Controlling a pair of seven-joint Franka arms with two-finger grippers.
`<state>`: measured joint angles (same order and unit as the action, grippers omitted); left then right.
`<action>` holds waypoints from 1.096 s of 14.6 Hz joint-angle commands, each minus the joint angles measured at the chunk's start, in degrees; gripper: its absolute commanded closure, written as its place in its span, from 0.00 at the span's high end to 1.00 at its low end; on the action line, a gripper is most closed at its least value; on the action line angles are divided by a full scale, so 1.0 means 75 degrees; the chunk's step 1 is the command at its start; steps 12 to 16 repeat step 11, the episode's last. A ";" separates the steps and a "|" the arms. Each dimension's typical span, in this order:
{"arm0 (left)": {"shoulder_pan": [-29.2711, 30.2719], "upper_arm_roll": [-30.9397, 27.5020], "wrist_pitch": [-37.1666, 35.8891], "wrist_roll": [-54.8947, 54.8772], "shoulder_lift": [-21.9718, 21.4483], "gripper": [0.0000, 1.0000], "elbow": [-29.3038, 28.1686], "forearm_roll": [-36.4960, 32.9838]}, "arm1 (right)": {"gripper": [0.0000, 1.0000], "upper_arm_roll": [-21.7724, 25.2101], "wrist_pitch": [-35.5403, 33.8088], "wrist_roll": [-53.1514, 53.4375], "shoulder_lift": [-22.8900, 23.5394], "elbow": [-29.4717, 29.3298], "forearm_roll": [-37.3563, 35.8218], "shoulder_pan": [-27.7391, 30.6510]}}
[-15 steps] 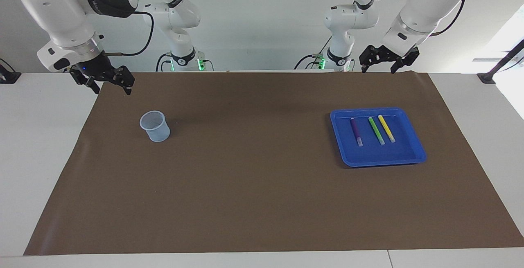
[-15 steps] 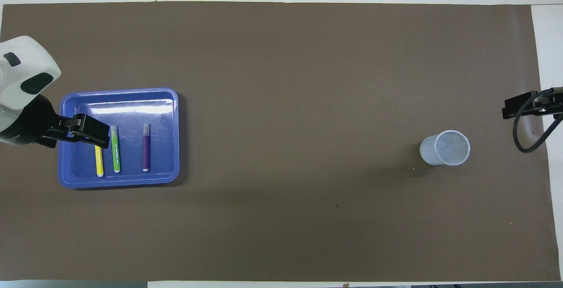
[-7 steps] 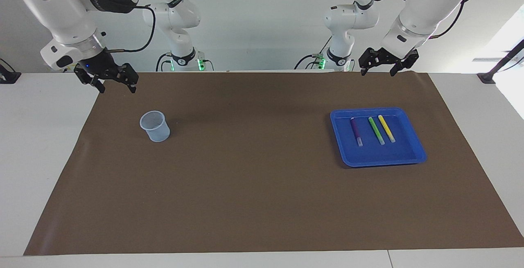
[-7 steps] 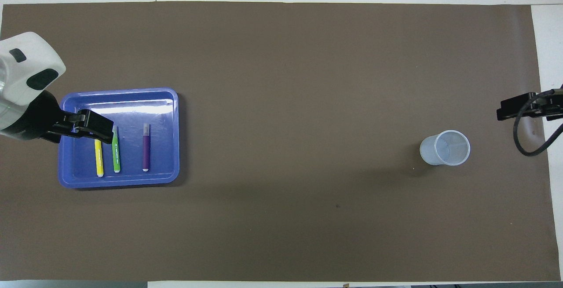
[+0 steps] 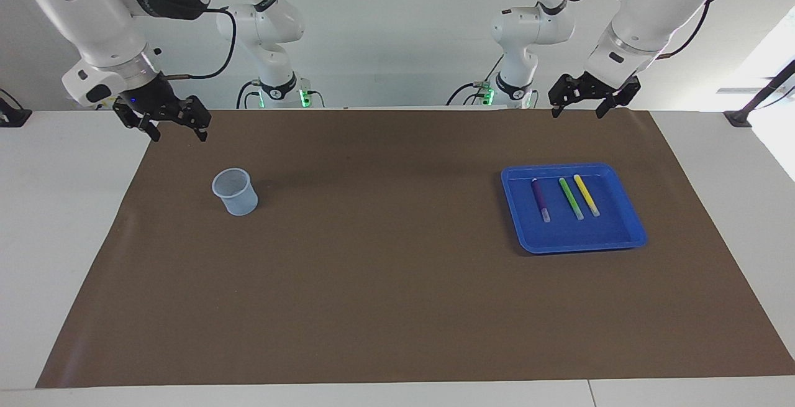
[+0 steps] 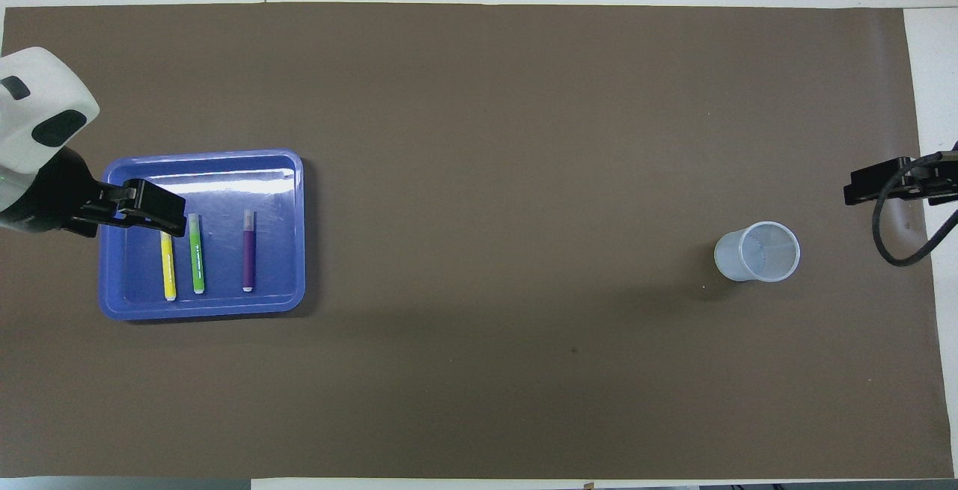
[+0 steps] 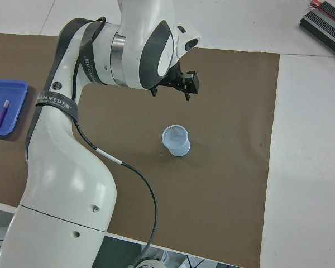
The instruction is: Right arm passes pens to left for tray arrangement
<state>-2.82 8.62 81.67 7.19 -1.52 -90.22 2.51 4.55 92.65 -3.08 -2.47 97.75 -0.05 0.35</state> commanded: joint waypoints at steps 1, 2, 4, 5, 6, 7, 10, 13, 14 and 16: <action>-0.0151 -0.0129 0.0150 0.0213 0.0015 1.00 0.0064 -0.0054 | 1.00 -0.0009 0.0033 -0.0198 -0.0116 0.0116 0.0088 0.0036; -0.0140 -0.0141 0.0161 0.0213 0.0015 1.00 0.0076 -0.0066 | 1.00 -0.0009 0.0033 -0.0198 -0.0128 0.0104 0.0088 0.0036; -0.0151 -0.0141 0.0162 0.0214 0.0027 1.00 0.0076 -0.0078 | 1.00 -0.0009 0.0033 -0.0198 -0.0116 0.0116 0.0076 0.0024; -0.0163 -0.0141 0.0161 0.0214 0.0027 1.00 0.0076 -0.0078 | 1.00 -0.0021 0.0045 -0.0198 -0.0116 0.0104 0.0076 0.0024; -0.0163 -0.0130 0.0173 0.0214 0.0027 1.00 0.0088 -0.0078 | 1.00 -0.0021 0.0045 -0.0198 -0.0116 0.0115 0.0053 0.0024; -0.0163 -0.0129 0.0173 0.0214 0.0039 1.00 0.0099 -0.0078 | 1.00 -0.0021 0.0045 -0.0198 -0.0116 0.0104 0.0053 0.0024; -0.0140 -0.0129 0.0255 0.0214 0.0027 1.00 0.0076 -0.0078 | 1.00 -0.0021 0.0045 -0.0198 -0.0116 0.0115 0.0053 0.0024; -0.0140 -0.0141 0.0244 0.0214 0.0027 1.00 0.0076 -0.0078 | 1.00 -0.0021 0.0045 -0.0198 -0.0116 0.0104 0.0053 0.0024; -0.0140 -0.0141 0.0244 0.0214 0.0027 1.00 0.0076 -0.0078 | 1.00 -0.0021 0.0045 -0.0198 -0.0116 0.0104 0.0053 0.0024; -0.0140 -0.0141 0.0244 0.0214 0.0027 1.00 0.0076 -0.0078 | 1.00 -0.0021 0.0045 -0.0198 -0.0116 0.0104 0.0053 0.0024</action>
